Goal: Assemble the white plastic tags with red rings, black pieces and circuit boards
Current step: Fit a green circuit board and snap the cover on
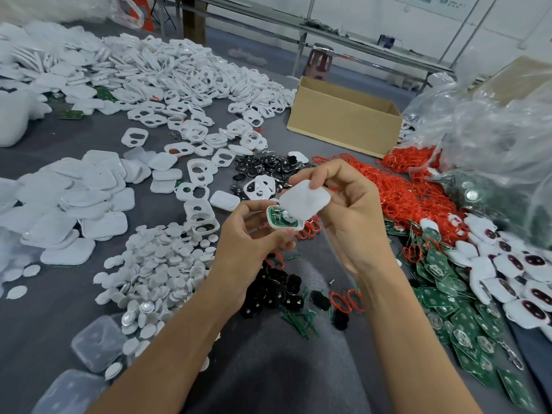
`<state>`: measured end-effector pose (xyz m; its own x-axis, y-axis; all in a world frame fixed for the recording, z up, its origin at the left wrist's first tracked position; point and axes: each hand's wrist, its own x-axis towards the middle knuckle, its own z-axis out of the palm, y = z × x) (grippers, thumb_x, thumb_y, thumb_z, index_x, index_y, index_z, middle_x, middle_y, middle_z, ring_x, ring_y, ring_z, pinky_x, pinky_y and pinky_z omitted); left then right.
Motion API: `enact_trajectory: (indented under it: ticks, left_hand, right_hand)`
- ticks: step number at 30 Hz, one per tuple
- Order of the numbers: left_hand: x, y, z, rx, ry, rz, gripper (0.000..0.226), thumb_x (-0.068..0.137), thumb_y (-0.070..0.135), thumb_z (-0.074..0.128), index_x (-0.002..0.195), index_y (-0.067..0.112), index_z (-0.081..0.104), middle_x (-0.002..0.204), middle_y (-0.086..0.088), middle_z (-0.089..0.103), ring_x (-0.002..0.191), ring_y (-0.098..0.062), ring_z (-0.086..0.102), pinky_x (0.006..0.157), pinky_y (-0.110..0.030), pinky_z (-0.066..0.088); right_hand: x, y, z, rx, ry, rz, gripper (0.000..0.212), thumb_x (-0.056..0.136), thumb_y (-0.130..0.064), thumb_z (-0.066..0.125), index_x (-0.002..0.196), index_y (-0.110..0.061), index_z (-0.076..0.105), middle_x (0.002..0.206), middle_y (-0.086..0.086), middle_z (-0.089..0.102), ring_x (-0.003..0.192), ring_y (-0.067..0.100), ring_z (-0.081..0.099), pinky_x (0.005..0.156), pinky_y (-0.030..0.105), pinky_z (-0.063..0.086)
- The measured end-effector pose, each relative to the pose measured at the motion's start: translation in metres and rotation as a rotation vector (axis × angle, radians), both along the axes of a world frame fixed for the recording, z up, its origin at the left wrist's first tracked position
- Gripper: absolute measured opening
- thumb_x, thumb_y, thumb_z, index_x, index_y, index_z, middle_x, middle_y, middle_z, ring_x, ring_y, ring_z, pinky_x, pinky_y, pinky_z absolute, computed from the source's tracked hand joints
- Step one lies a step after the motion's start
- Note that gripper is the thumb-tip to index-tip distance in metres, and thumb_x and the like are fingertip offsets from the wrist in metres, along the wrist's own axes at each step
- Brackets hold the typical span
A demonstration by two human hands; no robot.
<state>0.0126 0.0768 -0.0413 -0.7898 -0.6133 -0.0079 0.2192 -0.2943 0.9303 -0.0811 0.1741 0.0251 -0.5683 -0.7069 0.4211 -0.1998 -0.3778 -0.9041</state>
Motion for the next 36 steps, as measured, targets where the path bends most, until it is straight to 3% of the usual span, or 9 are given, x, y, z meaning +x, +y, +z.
enact_trajectory:
  ticks: [5,9,11,15,18,24,31,34,36]
  left_hand:
    - [0.0,0.0,0.002,0.003,0.009,0.002,0.048,0.066,0.007,0.082,0.108,0.012,0.06,0.103,-0.008,0.074,0.089,-0.033,0.072,0.079,-0.043,0.059]
    - [0.0,0.001,0.003,0.012,0.032,-0.001,0.051,0.063,0.007,0.082,0.109,0.008,0.06,0.102,-0.008,0.074,0.087,-0.023,0.071,0.07,-0.029,0.059]
    - [0.0,0.001,0.003,0.016,0.035,-0.002,0.049,0.064,0.005,0.081,0.108,0.009,0.06,0.099,-0.006,0.075,0.085,-0.019,0.072,0.068,-0.027,0.058]
    - [-0.001,0.001,0.002,0.01,0.038,0.004,0.045,0.067,0.001,0.081,0.106,0.009,0.061,0.099,-0.006,0.075,0.09,-0.022,0.071,0.072,-0.032,0.06]
    - [0.0,0.003,0.004,0.007,0.04,0.008,0.052,0.06,0.008,0.082,0.106,0.007,0.06,0.099,-0.008,0.074,0.09,-0.021,0.07,0.072,-0.034,0.06]
    - [0.001,0.003,0.005,0.043,0.039,0.018,0.038,0.075,-0.012,0.074,0.108,0.003,0.061,0.102,-0.012,0.072,0.08,-0.01,0.07,0.061,-0.022,0.056]
    - [0.002,0.005,0.008,0.118,0.065,-0.01,0.046,0.075,-0.01,0.073,0.117,-0.007,0.054,0.11,-0.02,0.069,0.078,-0.013,0.071,0.062,-0.022,0.057]
    - [0.003,0.003,0.011,0.154,0.092,-0.01,0.055,0.067,0.001,0.076,0.117,-0.006,0.055,0.112,-0.022,0.068,0.082,-0.02,0.07,0.065,-0.025,0.058]
    - [0.004,0.003,0.011,0.163,0.094,-0.015,0.058,0.064,0.002,0.077,0.117,-0.006,0.055,0.109,-0.02,0.069,0.082,-0.02,0.071,0.066,-0.025,0.058]
  right_hand:
    - [-0.007,0.007,0.005,0.071,0.05,-0.122,0.023,0.076,0.011,0.057,0.08,-0.012,0.06,0.089,0.006,0.07,0.082,0.017,0.065,0.071,0.025,0.051]
    - [-0.02,0.016,0.003,0.196,0.148,-0.394,0.014,0.081,0.001,0.067,0.083,-0.013,0.071,0.079,0.011,0.068,0.068,0.018,0.057,0.066,0.03,0.047]
    - [-0.023,0.019,0.0,0.264,0.276,-0.494,0.013,0.084,-0.001,0.066,0.085,-0.012,0.074,0.078,0.014,0.068,0.066,0.028,0.054,0.063,0.036,0.044]
    - [-0.015,0.013,0.0,0.279,0.615,-0.634,0.009,0.079,-0.006,0.072,0.079,-0.015,0.074,0.075,-0.001,0.066,0.063,0.012,0.052,0.061,0.018,0.04]
    - [-0.002,0.001,-0.006,0.31,0.901,-0.669,0.005,0.075,-0.005,0.073,0.077,-0.01,0.071,0.079,0.002,0.064,0.072,0.016,0.052,0.065,0.023,0.04]
    - [0.011,-0.007,-0.01,0.432,0.965,-0.512,0.012,0.077,-0.005,0.07,0.081,-0.016,0.075,0.086,-0.002,0.073,0.086,0.023,0.064,0.071,0.04,0.052]
    - [0.004,0.002,0.007,0.674,0.856,-0.259,0.025,0.085,-0.014,0.065,0.102,-0.03,0.075,0.078,-0.001,0.074,0.067,0.005,0.064,0.064,0.024,0.049]
    - [0.002,0.005,0.011,0.727,0.947,-0.17,0.022,0.091,-0.01,0.056,0.104,-0.017,0.072,0.093,0.002,0.074,0.081,0.013,0.067,0.07,0.03,0.05]
    - [0.003,0.005,0.012,0.757,0.953,-0.143,0.034,0.091,-0.007,0.056,0.116,-0.026,0.068,0.099,0.0,0.074,0.09,0.018,0.066,0.077,0.033,0.05]
